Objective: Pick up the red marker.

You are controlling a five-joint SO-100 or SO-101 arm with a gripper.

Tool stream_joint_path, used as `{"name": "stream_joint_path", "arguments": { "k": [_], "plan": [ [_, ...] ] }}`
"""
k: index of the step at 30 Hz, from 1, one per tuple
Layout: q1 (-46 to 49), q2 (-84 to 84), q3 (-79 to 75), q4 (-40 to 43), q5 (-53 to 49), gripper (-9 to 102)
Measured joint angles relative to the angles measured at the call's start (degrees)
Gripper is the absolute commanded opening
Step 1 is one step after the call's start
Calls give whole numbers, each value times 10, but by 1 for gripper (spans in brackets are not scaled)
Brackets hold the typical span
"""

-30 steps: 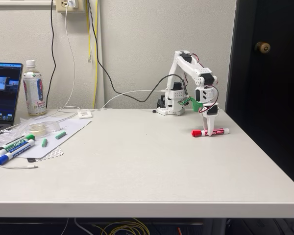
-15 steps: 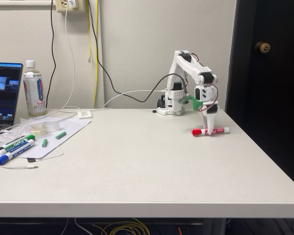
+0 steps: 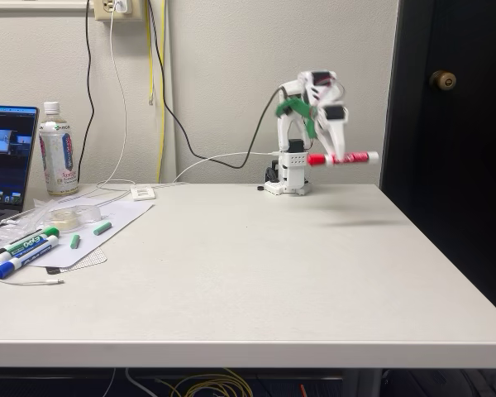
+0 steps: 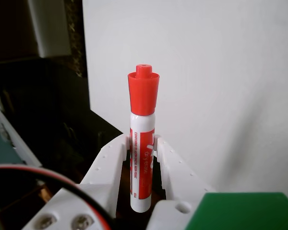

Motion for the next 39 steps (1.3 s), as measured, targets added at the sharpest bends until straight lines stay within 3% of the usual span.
{"name": "stream_joint_path", "arguments": {
  "k": [9,17,22,25,39],
  "plan": [
    [112,126,6,-78,-95,1],
    [115,149,12,-171,-111,1],
    [116,190,69,-218,-111,1],
    [117,280,178,-278,-111,1],
    [120,305,223,-282,-81,1]
  ]
}}
